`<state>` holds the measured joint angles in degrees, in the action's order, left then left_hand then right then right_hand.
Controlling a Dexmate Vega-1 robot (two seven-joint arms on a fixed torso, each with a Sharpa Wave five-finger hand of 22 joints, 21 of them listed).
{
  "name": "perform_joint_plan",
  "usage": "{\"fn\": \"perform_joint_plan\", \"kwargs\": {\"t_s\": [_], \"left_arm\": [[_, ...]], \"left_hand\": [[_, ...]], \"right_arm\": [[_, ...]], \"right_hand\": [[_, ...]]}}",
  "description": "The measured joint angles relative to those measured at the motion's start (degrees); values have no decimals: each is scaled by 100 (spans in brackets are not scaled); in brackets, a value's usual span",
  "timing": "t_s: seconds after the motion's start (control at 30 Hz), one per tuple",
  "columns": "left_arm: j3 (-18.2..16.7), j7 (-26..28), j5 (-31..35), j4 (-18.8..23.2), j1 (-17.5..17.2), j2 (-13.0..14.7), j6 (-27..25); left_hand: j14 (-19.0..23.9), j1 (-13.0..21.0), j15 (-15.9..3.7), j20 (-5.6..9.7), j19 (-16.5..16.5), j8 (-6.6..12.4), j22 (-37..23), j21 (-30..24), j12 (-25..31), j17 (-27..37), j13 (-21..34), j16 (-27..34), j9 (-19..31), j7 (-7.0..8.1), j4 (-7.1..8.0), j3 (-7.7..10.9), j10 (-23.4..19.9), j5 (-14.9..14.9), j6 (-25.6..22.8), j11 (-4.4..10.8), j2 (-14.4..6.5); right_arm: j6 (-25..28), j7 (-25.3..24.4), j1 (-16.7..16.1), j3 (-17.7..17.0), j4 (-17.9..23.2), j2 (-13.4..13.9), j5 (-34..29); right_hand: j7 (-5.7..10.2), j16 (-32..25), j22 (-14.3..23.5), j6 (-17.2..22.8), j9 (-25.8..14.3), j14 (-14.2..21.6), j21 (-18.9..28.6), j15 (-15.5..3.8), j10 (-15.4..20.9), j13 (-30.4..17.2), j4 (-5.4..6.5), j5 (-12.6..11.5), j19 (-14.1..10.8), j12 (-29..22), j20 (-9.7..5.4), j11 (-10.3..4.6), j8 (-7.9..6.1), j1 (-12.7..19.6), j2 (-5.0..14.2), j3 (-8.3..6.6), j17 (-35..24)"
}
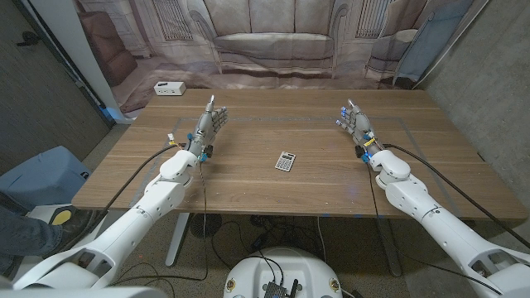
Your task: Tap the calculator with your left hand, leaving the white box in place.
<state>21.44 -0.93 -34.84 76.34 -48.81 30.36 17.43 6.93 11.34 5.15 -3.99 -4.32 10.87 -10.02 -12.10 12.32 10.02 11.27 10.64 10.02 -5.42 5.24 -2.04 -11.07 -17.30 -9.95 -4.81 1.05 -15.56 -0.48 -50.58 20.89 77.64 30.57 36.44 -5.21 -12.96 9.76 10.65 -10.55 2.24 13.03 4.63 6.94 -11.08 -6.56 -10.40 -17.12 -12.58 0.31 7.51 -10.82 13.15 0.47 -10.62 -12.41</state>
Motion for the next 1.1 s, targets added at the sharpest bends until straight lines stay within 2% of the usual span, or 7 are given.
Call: {"fn": "perform_joint_plan", "kwargs": {"t_s": [0.1, 0.13, 0.3, 0.33, 0.57, 0.8, 1.1], "left_arm": [[0, 33, 73, 0, 0, 0, 85], [5, 35, 79, 195, -100, 87, 94], [5, 30, 173, 195, -100, 87, 289], [-5, 22, 188, 335, -203, 155, 318], [-21, -109, 337, 387, -270, 257, 605], [-21, -303, 533, 386, -275, 300, 969], [64, -574, 698, 26, -184, 295, 1543]], "left_hand": [[14, 8, -14, 0, 0, 0, 0, 0, 0, 0, 0, 0, 0, 3, 0, 0, -24, 0, -47, 24, -8], [37, 45, -37, -12, -12, 0, 0, 0, 0, 0, -5, 0, 0, 18, 0, 0, -24, 0, -64, 24, -46], [45, 54, -45, -24, -25, 0, 0, 0, 0, 0, -8, 39, 0, 32, 0, 0, -72, 0, -92, 72, -55], [45, 76, -45, -24, -24, 0, 0, 0, 0, 0, -8, 39, 0, 41, 0, 0, -72, 0, -102, 72, -76], [75, 105, -76, -24, -24, 40, 1, 0, 0, 0, -8, 39, 0, 83, -26, 26, -71, 33, -143, 72, -106], [106, 181, -107, -70, -37, 88, 1, 0, 44, 0, -8, 39, -1, 112, -50, 50, -133, 74, -318, 133, -121], [240, 233, -134, -101, -62, 88, 2, 0, 44, -1, -7, 61, 27, 130, -72, 72, -236, 121, -423, 174, -128]], "right_arm": [[0, 0, -74, -4, 99, 40, 0], [95, -206, -83, -6, 112, 45, -64], [95, -206, -204, -27, 271, 95, -64], [105, -344, -225, -32, 301, 102, -115], [64, -479, -389, -85, 475, 136, -149], [44, -519, -506, -123, 585, 156, -151], [-34, -612, -594, -157, 736, 155, -185]], "right_hand": [[-2, 0, 0, -2, 0, 0, 0, 0, 0, 0, 0, 0, 0, 0, 0, 0, 0, 0, 0, 0, 0], [-14, 0, 0, -14, 0, 0, 0, 0, 0, 0, 0, 0, 0, 0, 0, -1, 0, 0, 0, 0, 0], [-22, 0, 0, -23, 0, 0, 0, 0, 1, 0, 0, 0, 1, 0, 0, -1, 0, 22, 23, 0, 0], [-22, 0, 0, -23, 0, 0, 0, 0, 1, 0, 0, 0, 0, 0, 0, -1, 0, 22, 23, 0, 0], [-53, 0, -1, 9, 1, 22, 0, -23, 75, 1, 0, -23, -31, 0, -32, -13, 0, 53, 53, 0, 1], [-53, 0, -1, 9, 1, 118, 0, -55, 154, 1, -29, -23, -134, 0, -53, -29, -22, 83, 83, -29, 9], [-20, 0, -1, 42, 1, 135, 0, -73, 218, 1, -47, -23, -183, 0, -102, -55, -22, 112, 113, -47, 17]]}}
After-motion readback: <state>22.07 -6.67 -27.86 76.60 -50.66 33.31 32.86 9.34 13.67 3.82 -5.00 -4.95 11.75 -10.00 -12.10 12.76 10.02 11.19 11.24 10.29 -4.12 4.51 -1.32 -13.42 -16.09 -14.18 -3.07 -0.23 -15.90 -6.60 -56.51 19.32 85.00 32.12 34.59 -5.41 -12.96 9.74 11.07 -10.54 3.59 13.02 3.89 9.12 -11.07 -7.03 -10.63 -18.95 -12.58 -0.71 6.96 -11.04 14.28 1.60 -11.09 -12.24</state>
